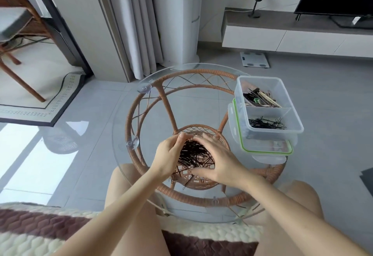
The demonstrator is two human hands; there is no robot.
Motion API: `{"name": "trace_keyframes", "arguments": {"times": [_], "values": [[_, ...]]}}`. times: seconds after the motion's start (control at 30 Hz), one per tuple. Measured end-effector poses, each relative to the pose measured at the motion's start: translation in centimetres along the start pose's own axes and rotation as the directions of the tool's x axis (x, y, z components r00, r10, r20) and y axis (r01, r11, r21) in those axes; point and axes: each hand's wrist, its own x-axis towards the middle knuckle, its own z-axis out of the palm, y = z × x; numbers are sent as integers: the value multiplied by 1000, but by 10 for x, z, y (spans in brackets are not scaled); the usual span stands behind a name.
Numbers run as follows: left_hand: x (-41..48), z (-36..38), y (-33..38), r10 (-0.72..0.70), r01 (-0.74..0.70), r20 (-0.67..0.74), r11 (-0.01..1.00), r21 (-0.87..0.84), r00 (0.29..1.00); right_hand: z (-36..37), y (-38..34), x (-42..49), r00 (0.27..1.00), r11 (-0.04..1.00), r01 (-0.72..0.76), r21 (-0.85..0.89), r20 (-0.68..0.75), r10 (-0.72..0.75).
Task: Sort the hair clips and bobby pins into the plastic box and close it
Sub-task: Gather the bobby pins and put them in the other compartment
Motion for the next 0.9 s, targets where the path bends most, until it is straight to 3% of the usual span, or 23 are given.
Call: {"name": "trace_keyframes", "arguments": {"times": [0.07, 0.13, 0.23, 0.3, 0.37, 0.53, 0.63, 0.77, 0.9], "values": [[-2, -10, -1, 66, -63, -22, 988, 138, 998, -3, 7, -15, 999, 991, 32, -132, -35, -37], [-6, -20, -5, 111, -97, -24, 939, 331, 994, -3, 17, -27, 998, 995, -22, -100, -67, 16], [-21, -20, -13, 40, -131, 193, 862, 490, 980, 2, 23, -35, 997, 981, -73, -177, 12, 76], [-30, -13, -19, 77, -222, 283, 820, 528, 956, 10, 19, -32, 997, 974, -74, -213, 12, 78], [-31, -6, -22, 143, -278, 278, 795, 540, 950, 17, 9, -25, 996, 980, -86, -178, -19, 84], [-29, -3, -13, 154, -285, 285, 816, 503, 946, 25, -7, -14, 985, 989, -129, -71, -127, 119], [-28, -5, -3, 117, -255, 267, 781, 570, 957, 22, -9, -8, 978, 976, -83, -201, -203, 41], [-25, -9, 6, 63, -208, 215, 611, 764, 975, 8, -12, 7, 996, 911, -77, -406, -80, 48], [-14, -13, 13, -24, -163, 219, 588, 792, 976, -2, -16, 26, 999, 891, -18, -453, 17, 29]]}}
